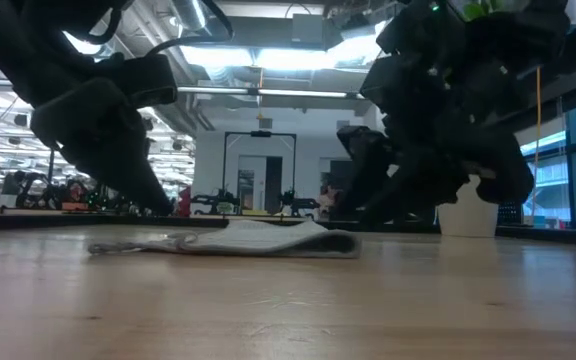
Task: Roll microfiber towels into tight, uniform cylinder then place into a basket
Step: Fold the gray towel
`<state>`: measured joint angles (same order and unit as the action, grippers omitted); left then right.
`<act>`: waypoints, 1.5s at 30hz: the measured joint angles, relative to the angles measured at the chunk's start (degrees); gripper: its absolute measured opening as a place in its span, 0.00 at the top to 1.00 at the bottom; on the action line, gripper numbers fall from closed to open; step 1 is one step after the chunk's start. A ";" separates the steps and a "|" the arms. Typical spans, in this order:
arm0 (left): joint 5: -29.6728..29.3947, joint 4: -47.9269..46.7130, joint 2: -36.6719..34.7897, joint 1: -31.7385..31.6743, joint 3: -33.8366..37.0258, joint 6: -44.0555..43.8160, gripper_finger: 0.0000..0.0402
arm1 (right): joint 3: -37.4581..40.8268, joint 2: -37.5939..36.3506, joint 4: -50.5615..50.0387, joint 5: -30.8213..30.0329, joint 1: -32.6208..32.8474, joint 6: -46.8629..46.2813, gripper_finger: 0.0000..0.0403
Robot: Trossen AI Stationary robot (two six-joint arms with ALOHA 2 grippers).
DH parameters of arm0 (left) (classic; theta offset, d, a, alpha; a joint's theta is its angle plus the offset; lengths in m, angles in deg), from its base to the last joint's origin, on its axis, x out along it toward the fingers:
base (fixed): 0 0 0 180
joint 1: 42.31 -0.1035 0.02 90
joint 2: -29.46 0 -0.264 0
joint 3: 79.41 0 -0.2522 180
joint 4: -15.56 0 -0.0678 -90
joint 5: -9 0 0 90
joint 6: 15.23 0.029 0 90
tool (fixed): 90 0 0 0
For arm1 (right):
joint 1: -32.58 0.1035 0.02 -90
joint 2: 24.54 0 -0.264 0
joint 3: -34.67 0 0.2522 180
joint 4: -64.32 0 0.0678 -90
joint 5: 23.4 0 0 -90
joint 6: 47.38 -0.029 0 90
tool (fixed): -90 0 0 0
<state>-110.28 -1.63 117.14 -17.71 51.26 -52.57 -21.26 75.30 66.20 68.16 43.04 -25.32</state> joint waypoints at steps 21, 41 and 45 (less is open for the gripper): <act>-0.14 0.57 -0.07 -0.04 -0.04 -0.02 0.82 | -0.20 7.64 6.89 -1.95 0.39 6.85 0.72; -1.73 -0.17 -0.11 3.55 -1.02 -2.06 0.82 | -6.80 4.47 4.63 -10.16 -5.34 6.91 0.99; -1.88 -0.58 -0.11 4.28 -2.02 -1.95 0.82 | -10.11 4.40 0.15 -11.75 -9.08 6.98 0.99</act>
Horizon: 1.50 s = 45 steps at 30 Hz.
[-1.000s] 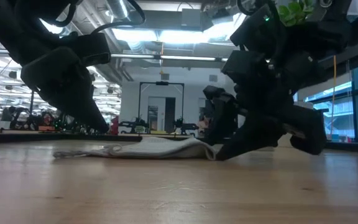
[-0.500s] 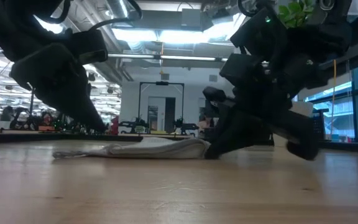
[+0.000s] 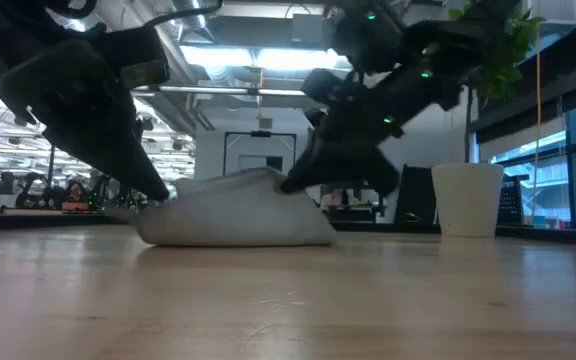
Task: Roll microfiber towels into tight, uniform cylinder then place into a basket
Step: Fold the gray towel
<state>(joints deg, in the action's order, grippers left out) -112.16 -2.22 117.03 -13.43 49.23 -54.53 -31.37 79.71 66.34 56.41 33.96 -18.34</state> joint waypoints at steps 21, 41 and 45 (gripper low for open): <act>-2.08 -0.26 0.00 1.58 -0.47 -0.66 0.82 | -4.66 0.00 2.61 2.19 -21.86 10.42 0.99; -2.43 -0.26 0.00 1.51 -0.47 -0.80 0.82 | -4.66 0.00 2.54 3.29 -27.48 6.74 0.83; -2.43 -0.26 0.01 1.51 -0.47 -0.81 0.82 | -4.64 0.00 2.73 1.08 -27.46 6.71 0.76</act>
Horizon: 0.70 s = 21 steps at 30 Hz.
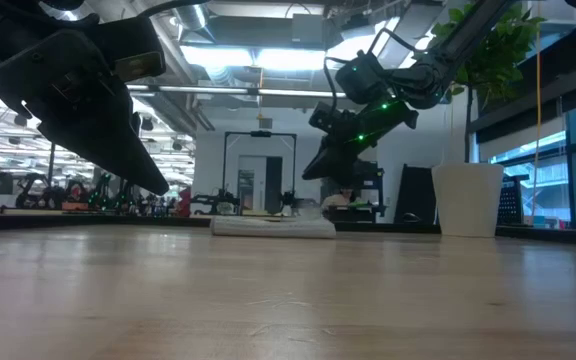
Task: Roll microfiber towels into tight, uniform cylinder then place into a basket
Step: Fold the gray towel
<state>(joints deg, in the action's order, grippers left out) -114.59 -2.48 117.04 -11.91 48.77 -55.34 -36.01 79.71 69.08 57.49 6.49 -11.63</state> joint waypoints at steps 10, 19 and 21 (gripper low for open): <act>-2.66 -0.02 0.01 -2.34 0.00 -0.30 0.82 | 0.00 -0.07 -2.16 -8.65 2.66 -8.23 0.62; -2.78 -0.04 0.01 -6.68 0.00 -0.26 0.82 | 0.04 0.77 -14.50 12.02 3.50 -20.97 0.63; -2.78 -0.10 0.01 -7.15 0.00 -0.28 0.82 | 0.04 2.35 -14.69 13.07 3.52 -22.39 0.64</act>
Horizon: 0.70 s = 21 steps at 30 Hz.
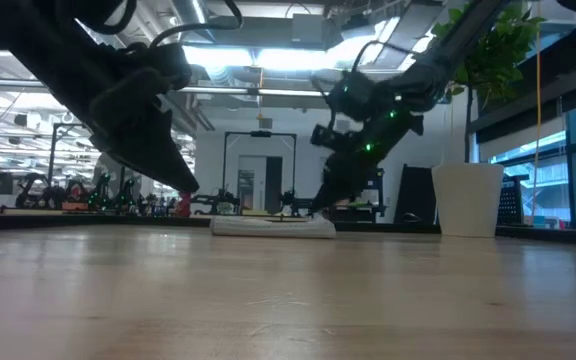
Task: Roll microfiber towels into tight, uniform cylinder then place into a basket
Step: Fold the gray towel
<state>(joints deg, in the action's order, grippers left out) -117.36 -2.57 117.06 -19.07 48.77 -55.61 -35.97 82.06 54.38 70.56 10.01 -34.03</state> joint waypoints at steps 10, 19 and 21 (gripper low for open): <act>0.21 -0.10 0.02 -0.15 0.02 0.16 0.82 | -0.38 5.08 -2.80 4.39 1.95 -1.05 0.64; 1.54 -0.12 0.04 -0.26 0.02 0.42 0.82 | -0.28 5.17 -5.58 8.14 10.44 -3.99 0.64; 3.01 -0.10 0.04 -0.26 0.02 0.44 0.82 | -0.26 5.21 -5.56 8.20 12.59 -4.88 0.64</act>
<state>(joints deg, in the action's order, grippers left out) -114.35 -2.67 117.10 -19.32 48.79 -55.17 -36.23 87.27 48.83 78.76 22.60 -38.91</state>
